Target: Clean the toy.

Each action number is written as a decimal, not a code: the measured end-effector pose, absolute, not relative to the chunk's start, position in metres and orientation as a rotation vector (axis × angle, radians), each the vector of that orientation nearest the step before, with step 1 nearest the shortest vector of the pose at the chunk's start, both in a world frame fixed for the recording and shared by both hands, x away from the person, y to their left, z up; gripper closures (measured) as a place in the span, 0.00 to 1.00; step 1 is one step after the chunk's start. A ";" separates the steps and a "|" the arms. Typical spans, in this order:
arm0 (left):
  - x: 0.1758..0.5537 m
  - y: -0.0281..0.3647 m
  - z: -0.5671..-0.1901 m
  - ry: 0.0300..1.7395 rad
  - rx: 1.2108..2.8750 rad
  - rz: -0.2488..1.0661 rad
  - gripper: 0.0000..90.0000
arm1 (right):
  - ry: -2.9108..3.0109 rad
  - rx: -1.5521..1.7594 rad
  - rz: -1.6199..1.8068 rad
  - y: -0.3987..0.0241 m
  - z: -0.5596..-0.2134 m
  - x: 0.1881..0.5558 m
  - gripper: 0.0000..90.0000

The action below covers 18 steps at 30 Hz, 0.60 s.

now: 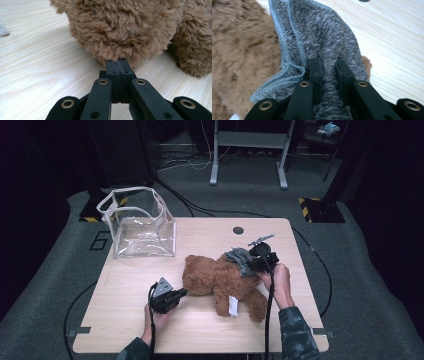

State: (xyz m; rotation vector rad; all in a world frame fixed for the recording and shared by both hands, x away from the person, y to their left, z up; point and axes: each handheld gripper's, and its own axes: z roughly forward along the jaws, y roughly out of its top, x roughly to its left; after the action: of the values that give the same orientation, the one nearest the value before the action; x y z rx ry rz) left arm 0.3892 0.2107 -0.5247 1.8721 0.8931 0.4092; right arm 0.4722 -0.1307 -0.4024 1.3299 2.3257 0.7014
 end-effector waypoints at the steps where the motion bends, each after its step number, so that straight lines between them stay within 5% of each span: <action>1: 0.389 0.211 -0.525 0.893 1.871 0.413 0.99 | 2.321 1.340 0.699 -0.133 -0.403 0.473 0.87; 18: 0.389 0.211 -0.525 0.894 1.871 0.414 0.99 | 2.231 1.440 0.618 -0.165 -0.420 0.476 0.87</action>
State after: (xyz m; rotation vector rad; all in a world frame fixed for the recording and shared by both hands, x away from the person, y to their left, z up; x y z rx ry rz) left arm 0.3894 0.2110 -0.5247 1.8707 0.8936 0.4141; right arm 0.4758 -0.1655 -0.4198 1.4405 2.2308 0.6184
